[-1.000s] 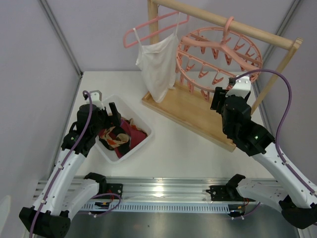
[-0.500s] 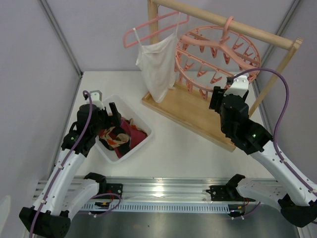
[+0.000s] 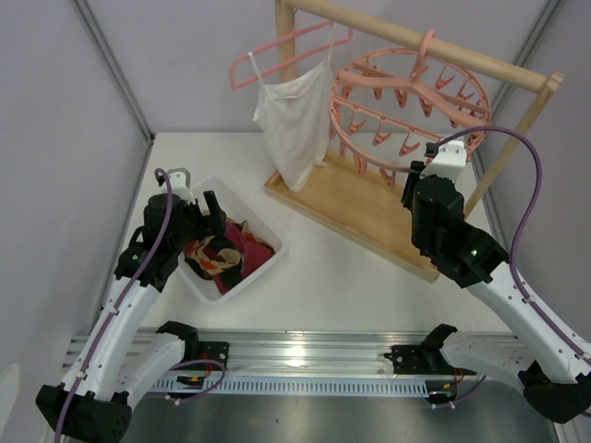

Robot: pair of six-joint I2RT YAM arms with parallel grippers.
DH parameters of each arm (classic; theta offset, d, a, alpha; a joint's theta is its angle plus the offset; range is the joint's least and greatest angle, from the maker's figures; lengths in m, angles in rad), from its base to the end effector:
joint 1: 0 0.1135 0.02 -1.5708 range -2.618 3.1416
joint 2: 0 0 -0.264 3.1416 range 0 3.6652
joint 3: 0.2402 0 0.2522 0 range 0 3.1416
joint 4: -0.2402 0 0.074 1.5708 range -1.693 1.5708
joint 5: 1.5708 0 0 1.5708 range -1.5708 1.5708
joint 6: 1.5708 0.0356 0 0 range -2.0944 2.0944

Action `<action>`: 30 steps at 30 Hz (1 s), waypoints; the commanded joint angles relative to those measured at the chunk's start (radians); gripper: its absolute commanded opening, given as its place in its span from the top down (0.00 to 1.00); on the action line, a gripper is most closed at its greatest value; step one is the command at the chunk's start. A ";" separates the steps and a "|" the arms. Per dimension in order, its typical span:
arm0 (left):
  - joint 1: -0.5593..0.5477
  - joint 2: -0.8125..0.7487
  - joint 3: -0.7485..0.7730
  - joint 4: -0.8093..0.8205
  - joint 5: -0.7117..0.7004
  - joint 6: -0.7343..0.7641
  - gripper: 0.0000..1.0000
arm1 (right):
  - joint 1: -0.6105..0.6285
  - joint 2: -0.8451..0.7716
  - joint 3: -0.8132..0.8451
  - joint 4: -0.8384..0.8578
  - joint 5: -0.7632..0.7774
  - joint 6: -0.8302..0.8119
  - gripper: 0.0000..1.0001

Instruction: Clip the socks to the hanger

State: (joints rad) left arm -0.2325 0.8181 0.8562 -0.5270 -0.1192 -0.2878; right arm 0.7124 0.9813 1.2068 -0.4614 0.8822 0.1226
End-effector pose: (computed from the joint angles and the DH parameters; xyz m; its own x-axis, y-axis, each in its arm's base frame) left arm 0.1747 -0.0370 0.3241 -0.4742 -0.1773 -0.8624 -0.0083 0.9804 -0.1970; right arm 0.1637 0.1050 0.4236 -0.1569 -0.0328 -0.9871 0.1733 0.9830 -0.0602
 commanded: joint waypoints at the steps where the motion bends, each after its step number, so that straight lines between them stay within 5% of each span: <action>1: 0.005 -0.004 0.006 0.013 0.015 -0.004 0.01 | 0.002 -0.027 0.054 0.046 0.028 0.008 0.61; 13: 0.005 -0.016 0.003 0.025 0.055 0.006 0.00 | -0.036 -0.044 0.050 0.017 -0.101 0.020 0.85; 21: 0.005 -0.020 0.001 0.030 0.076 0.007 0.01 | -0.100 -0.087 0.034 0.017 -0.201 0.034 0.71; 30: 0.005 -0.019 0.001 0.027 0.073 0.007 0.00 | -0.108 -0.098 0.034 0.000 -0.218 0.029 0.69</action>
State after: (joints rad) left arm -0.2325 0.8146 0.8562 -0.5259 -0.0658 -0.2874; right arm 0.6090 0.8944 1.2259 -0.4694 0.6815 0.1425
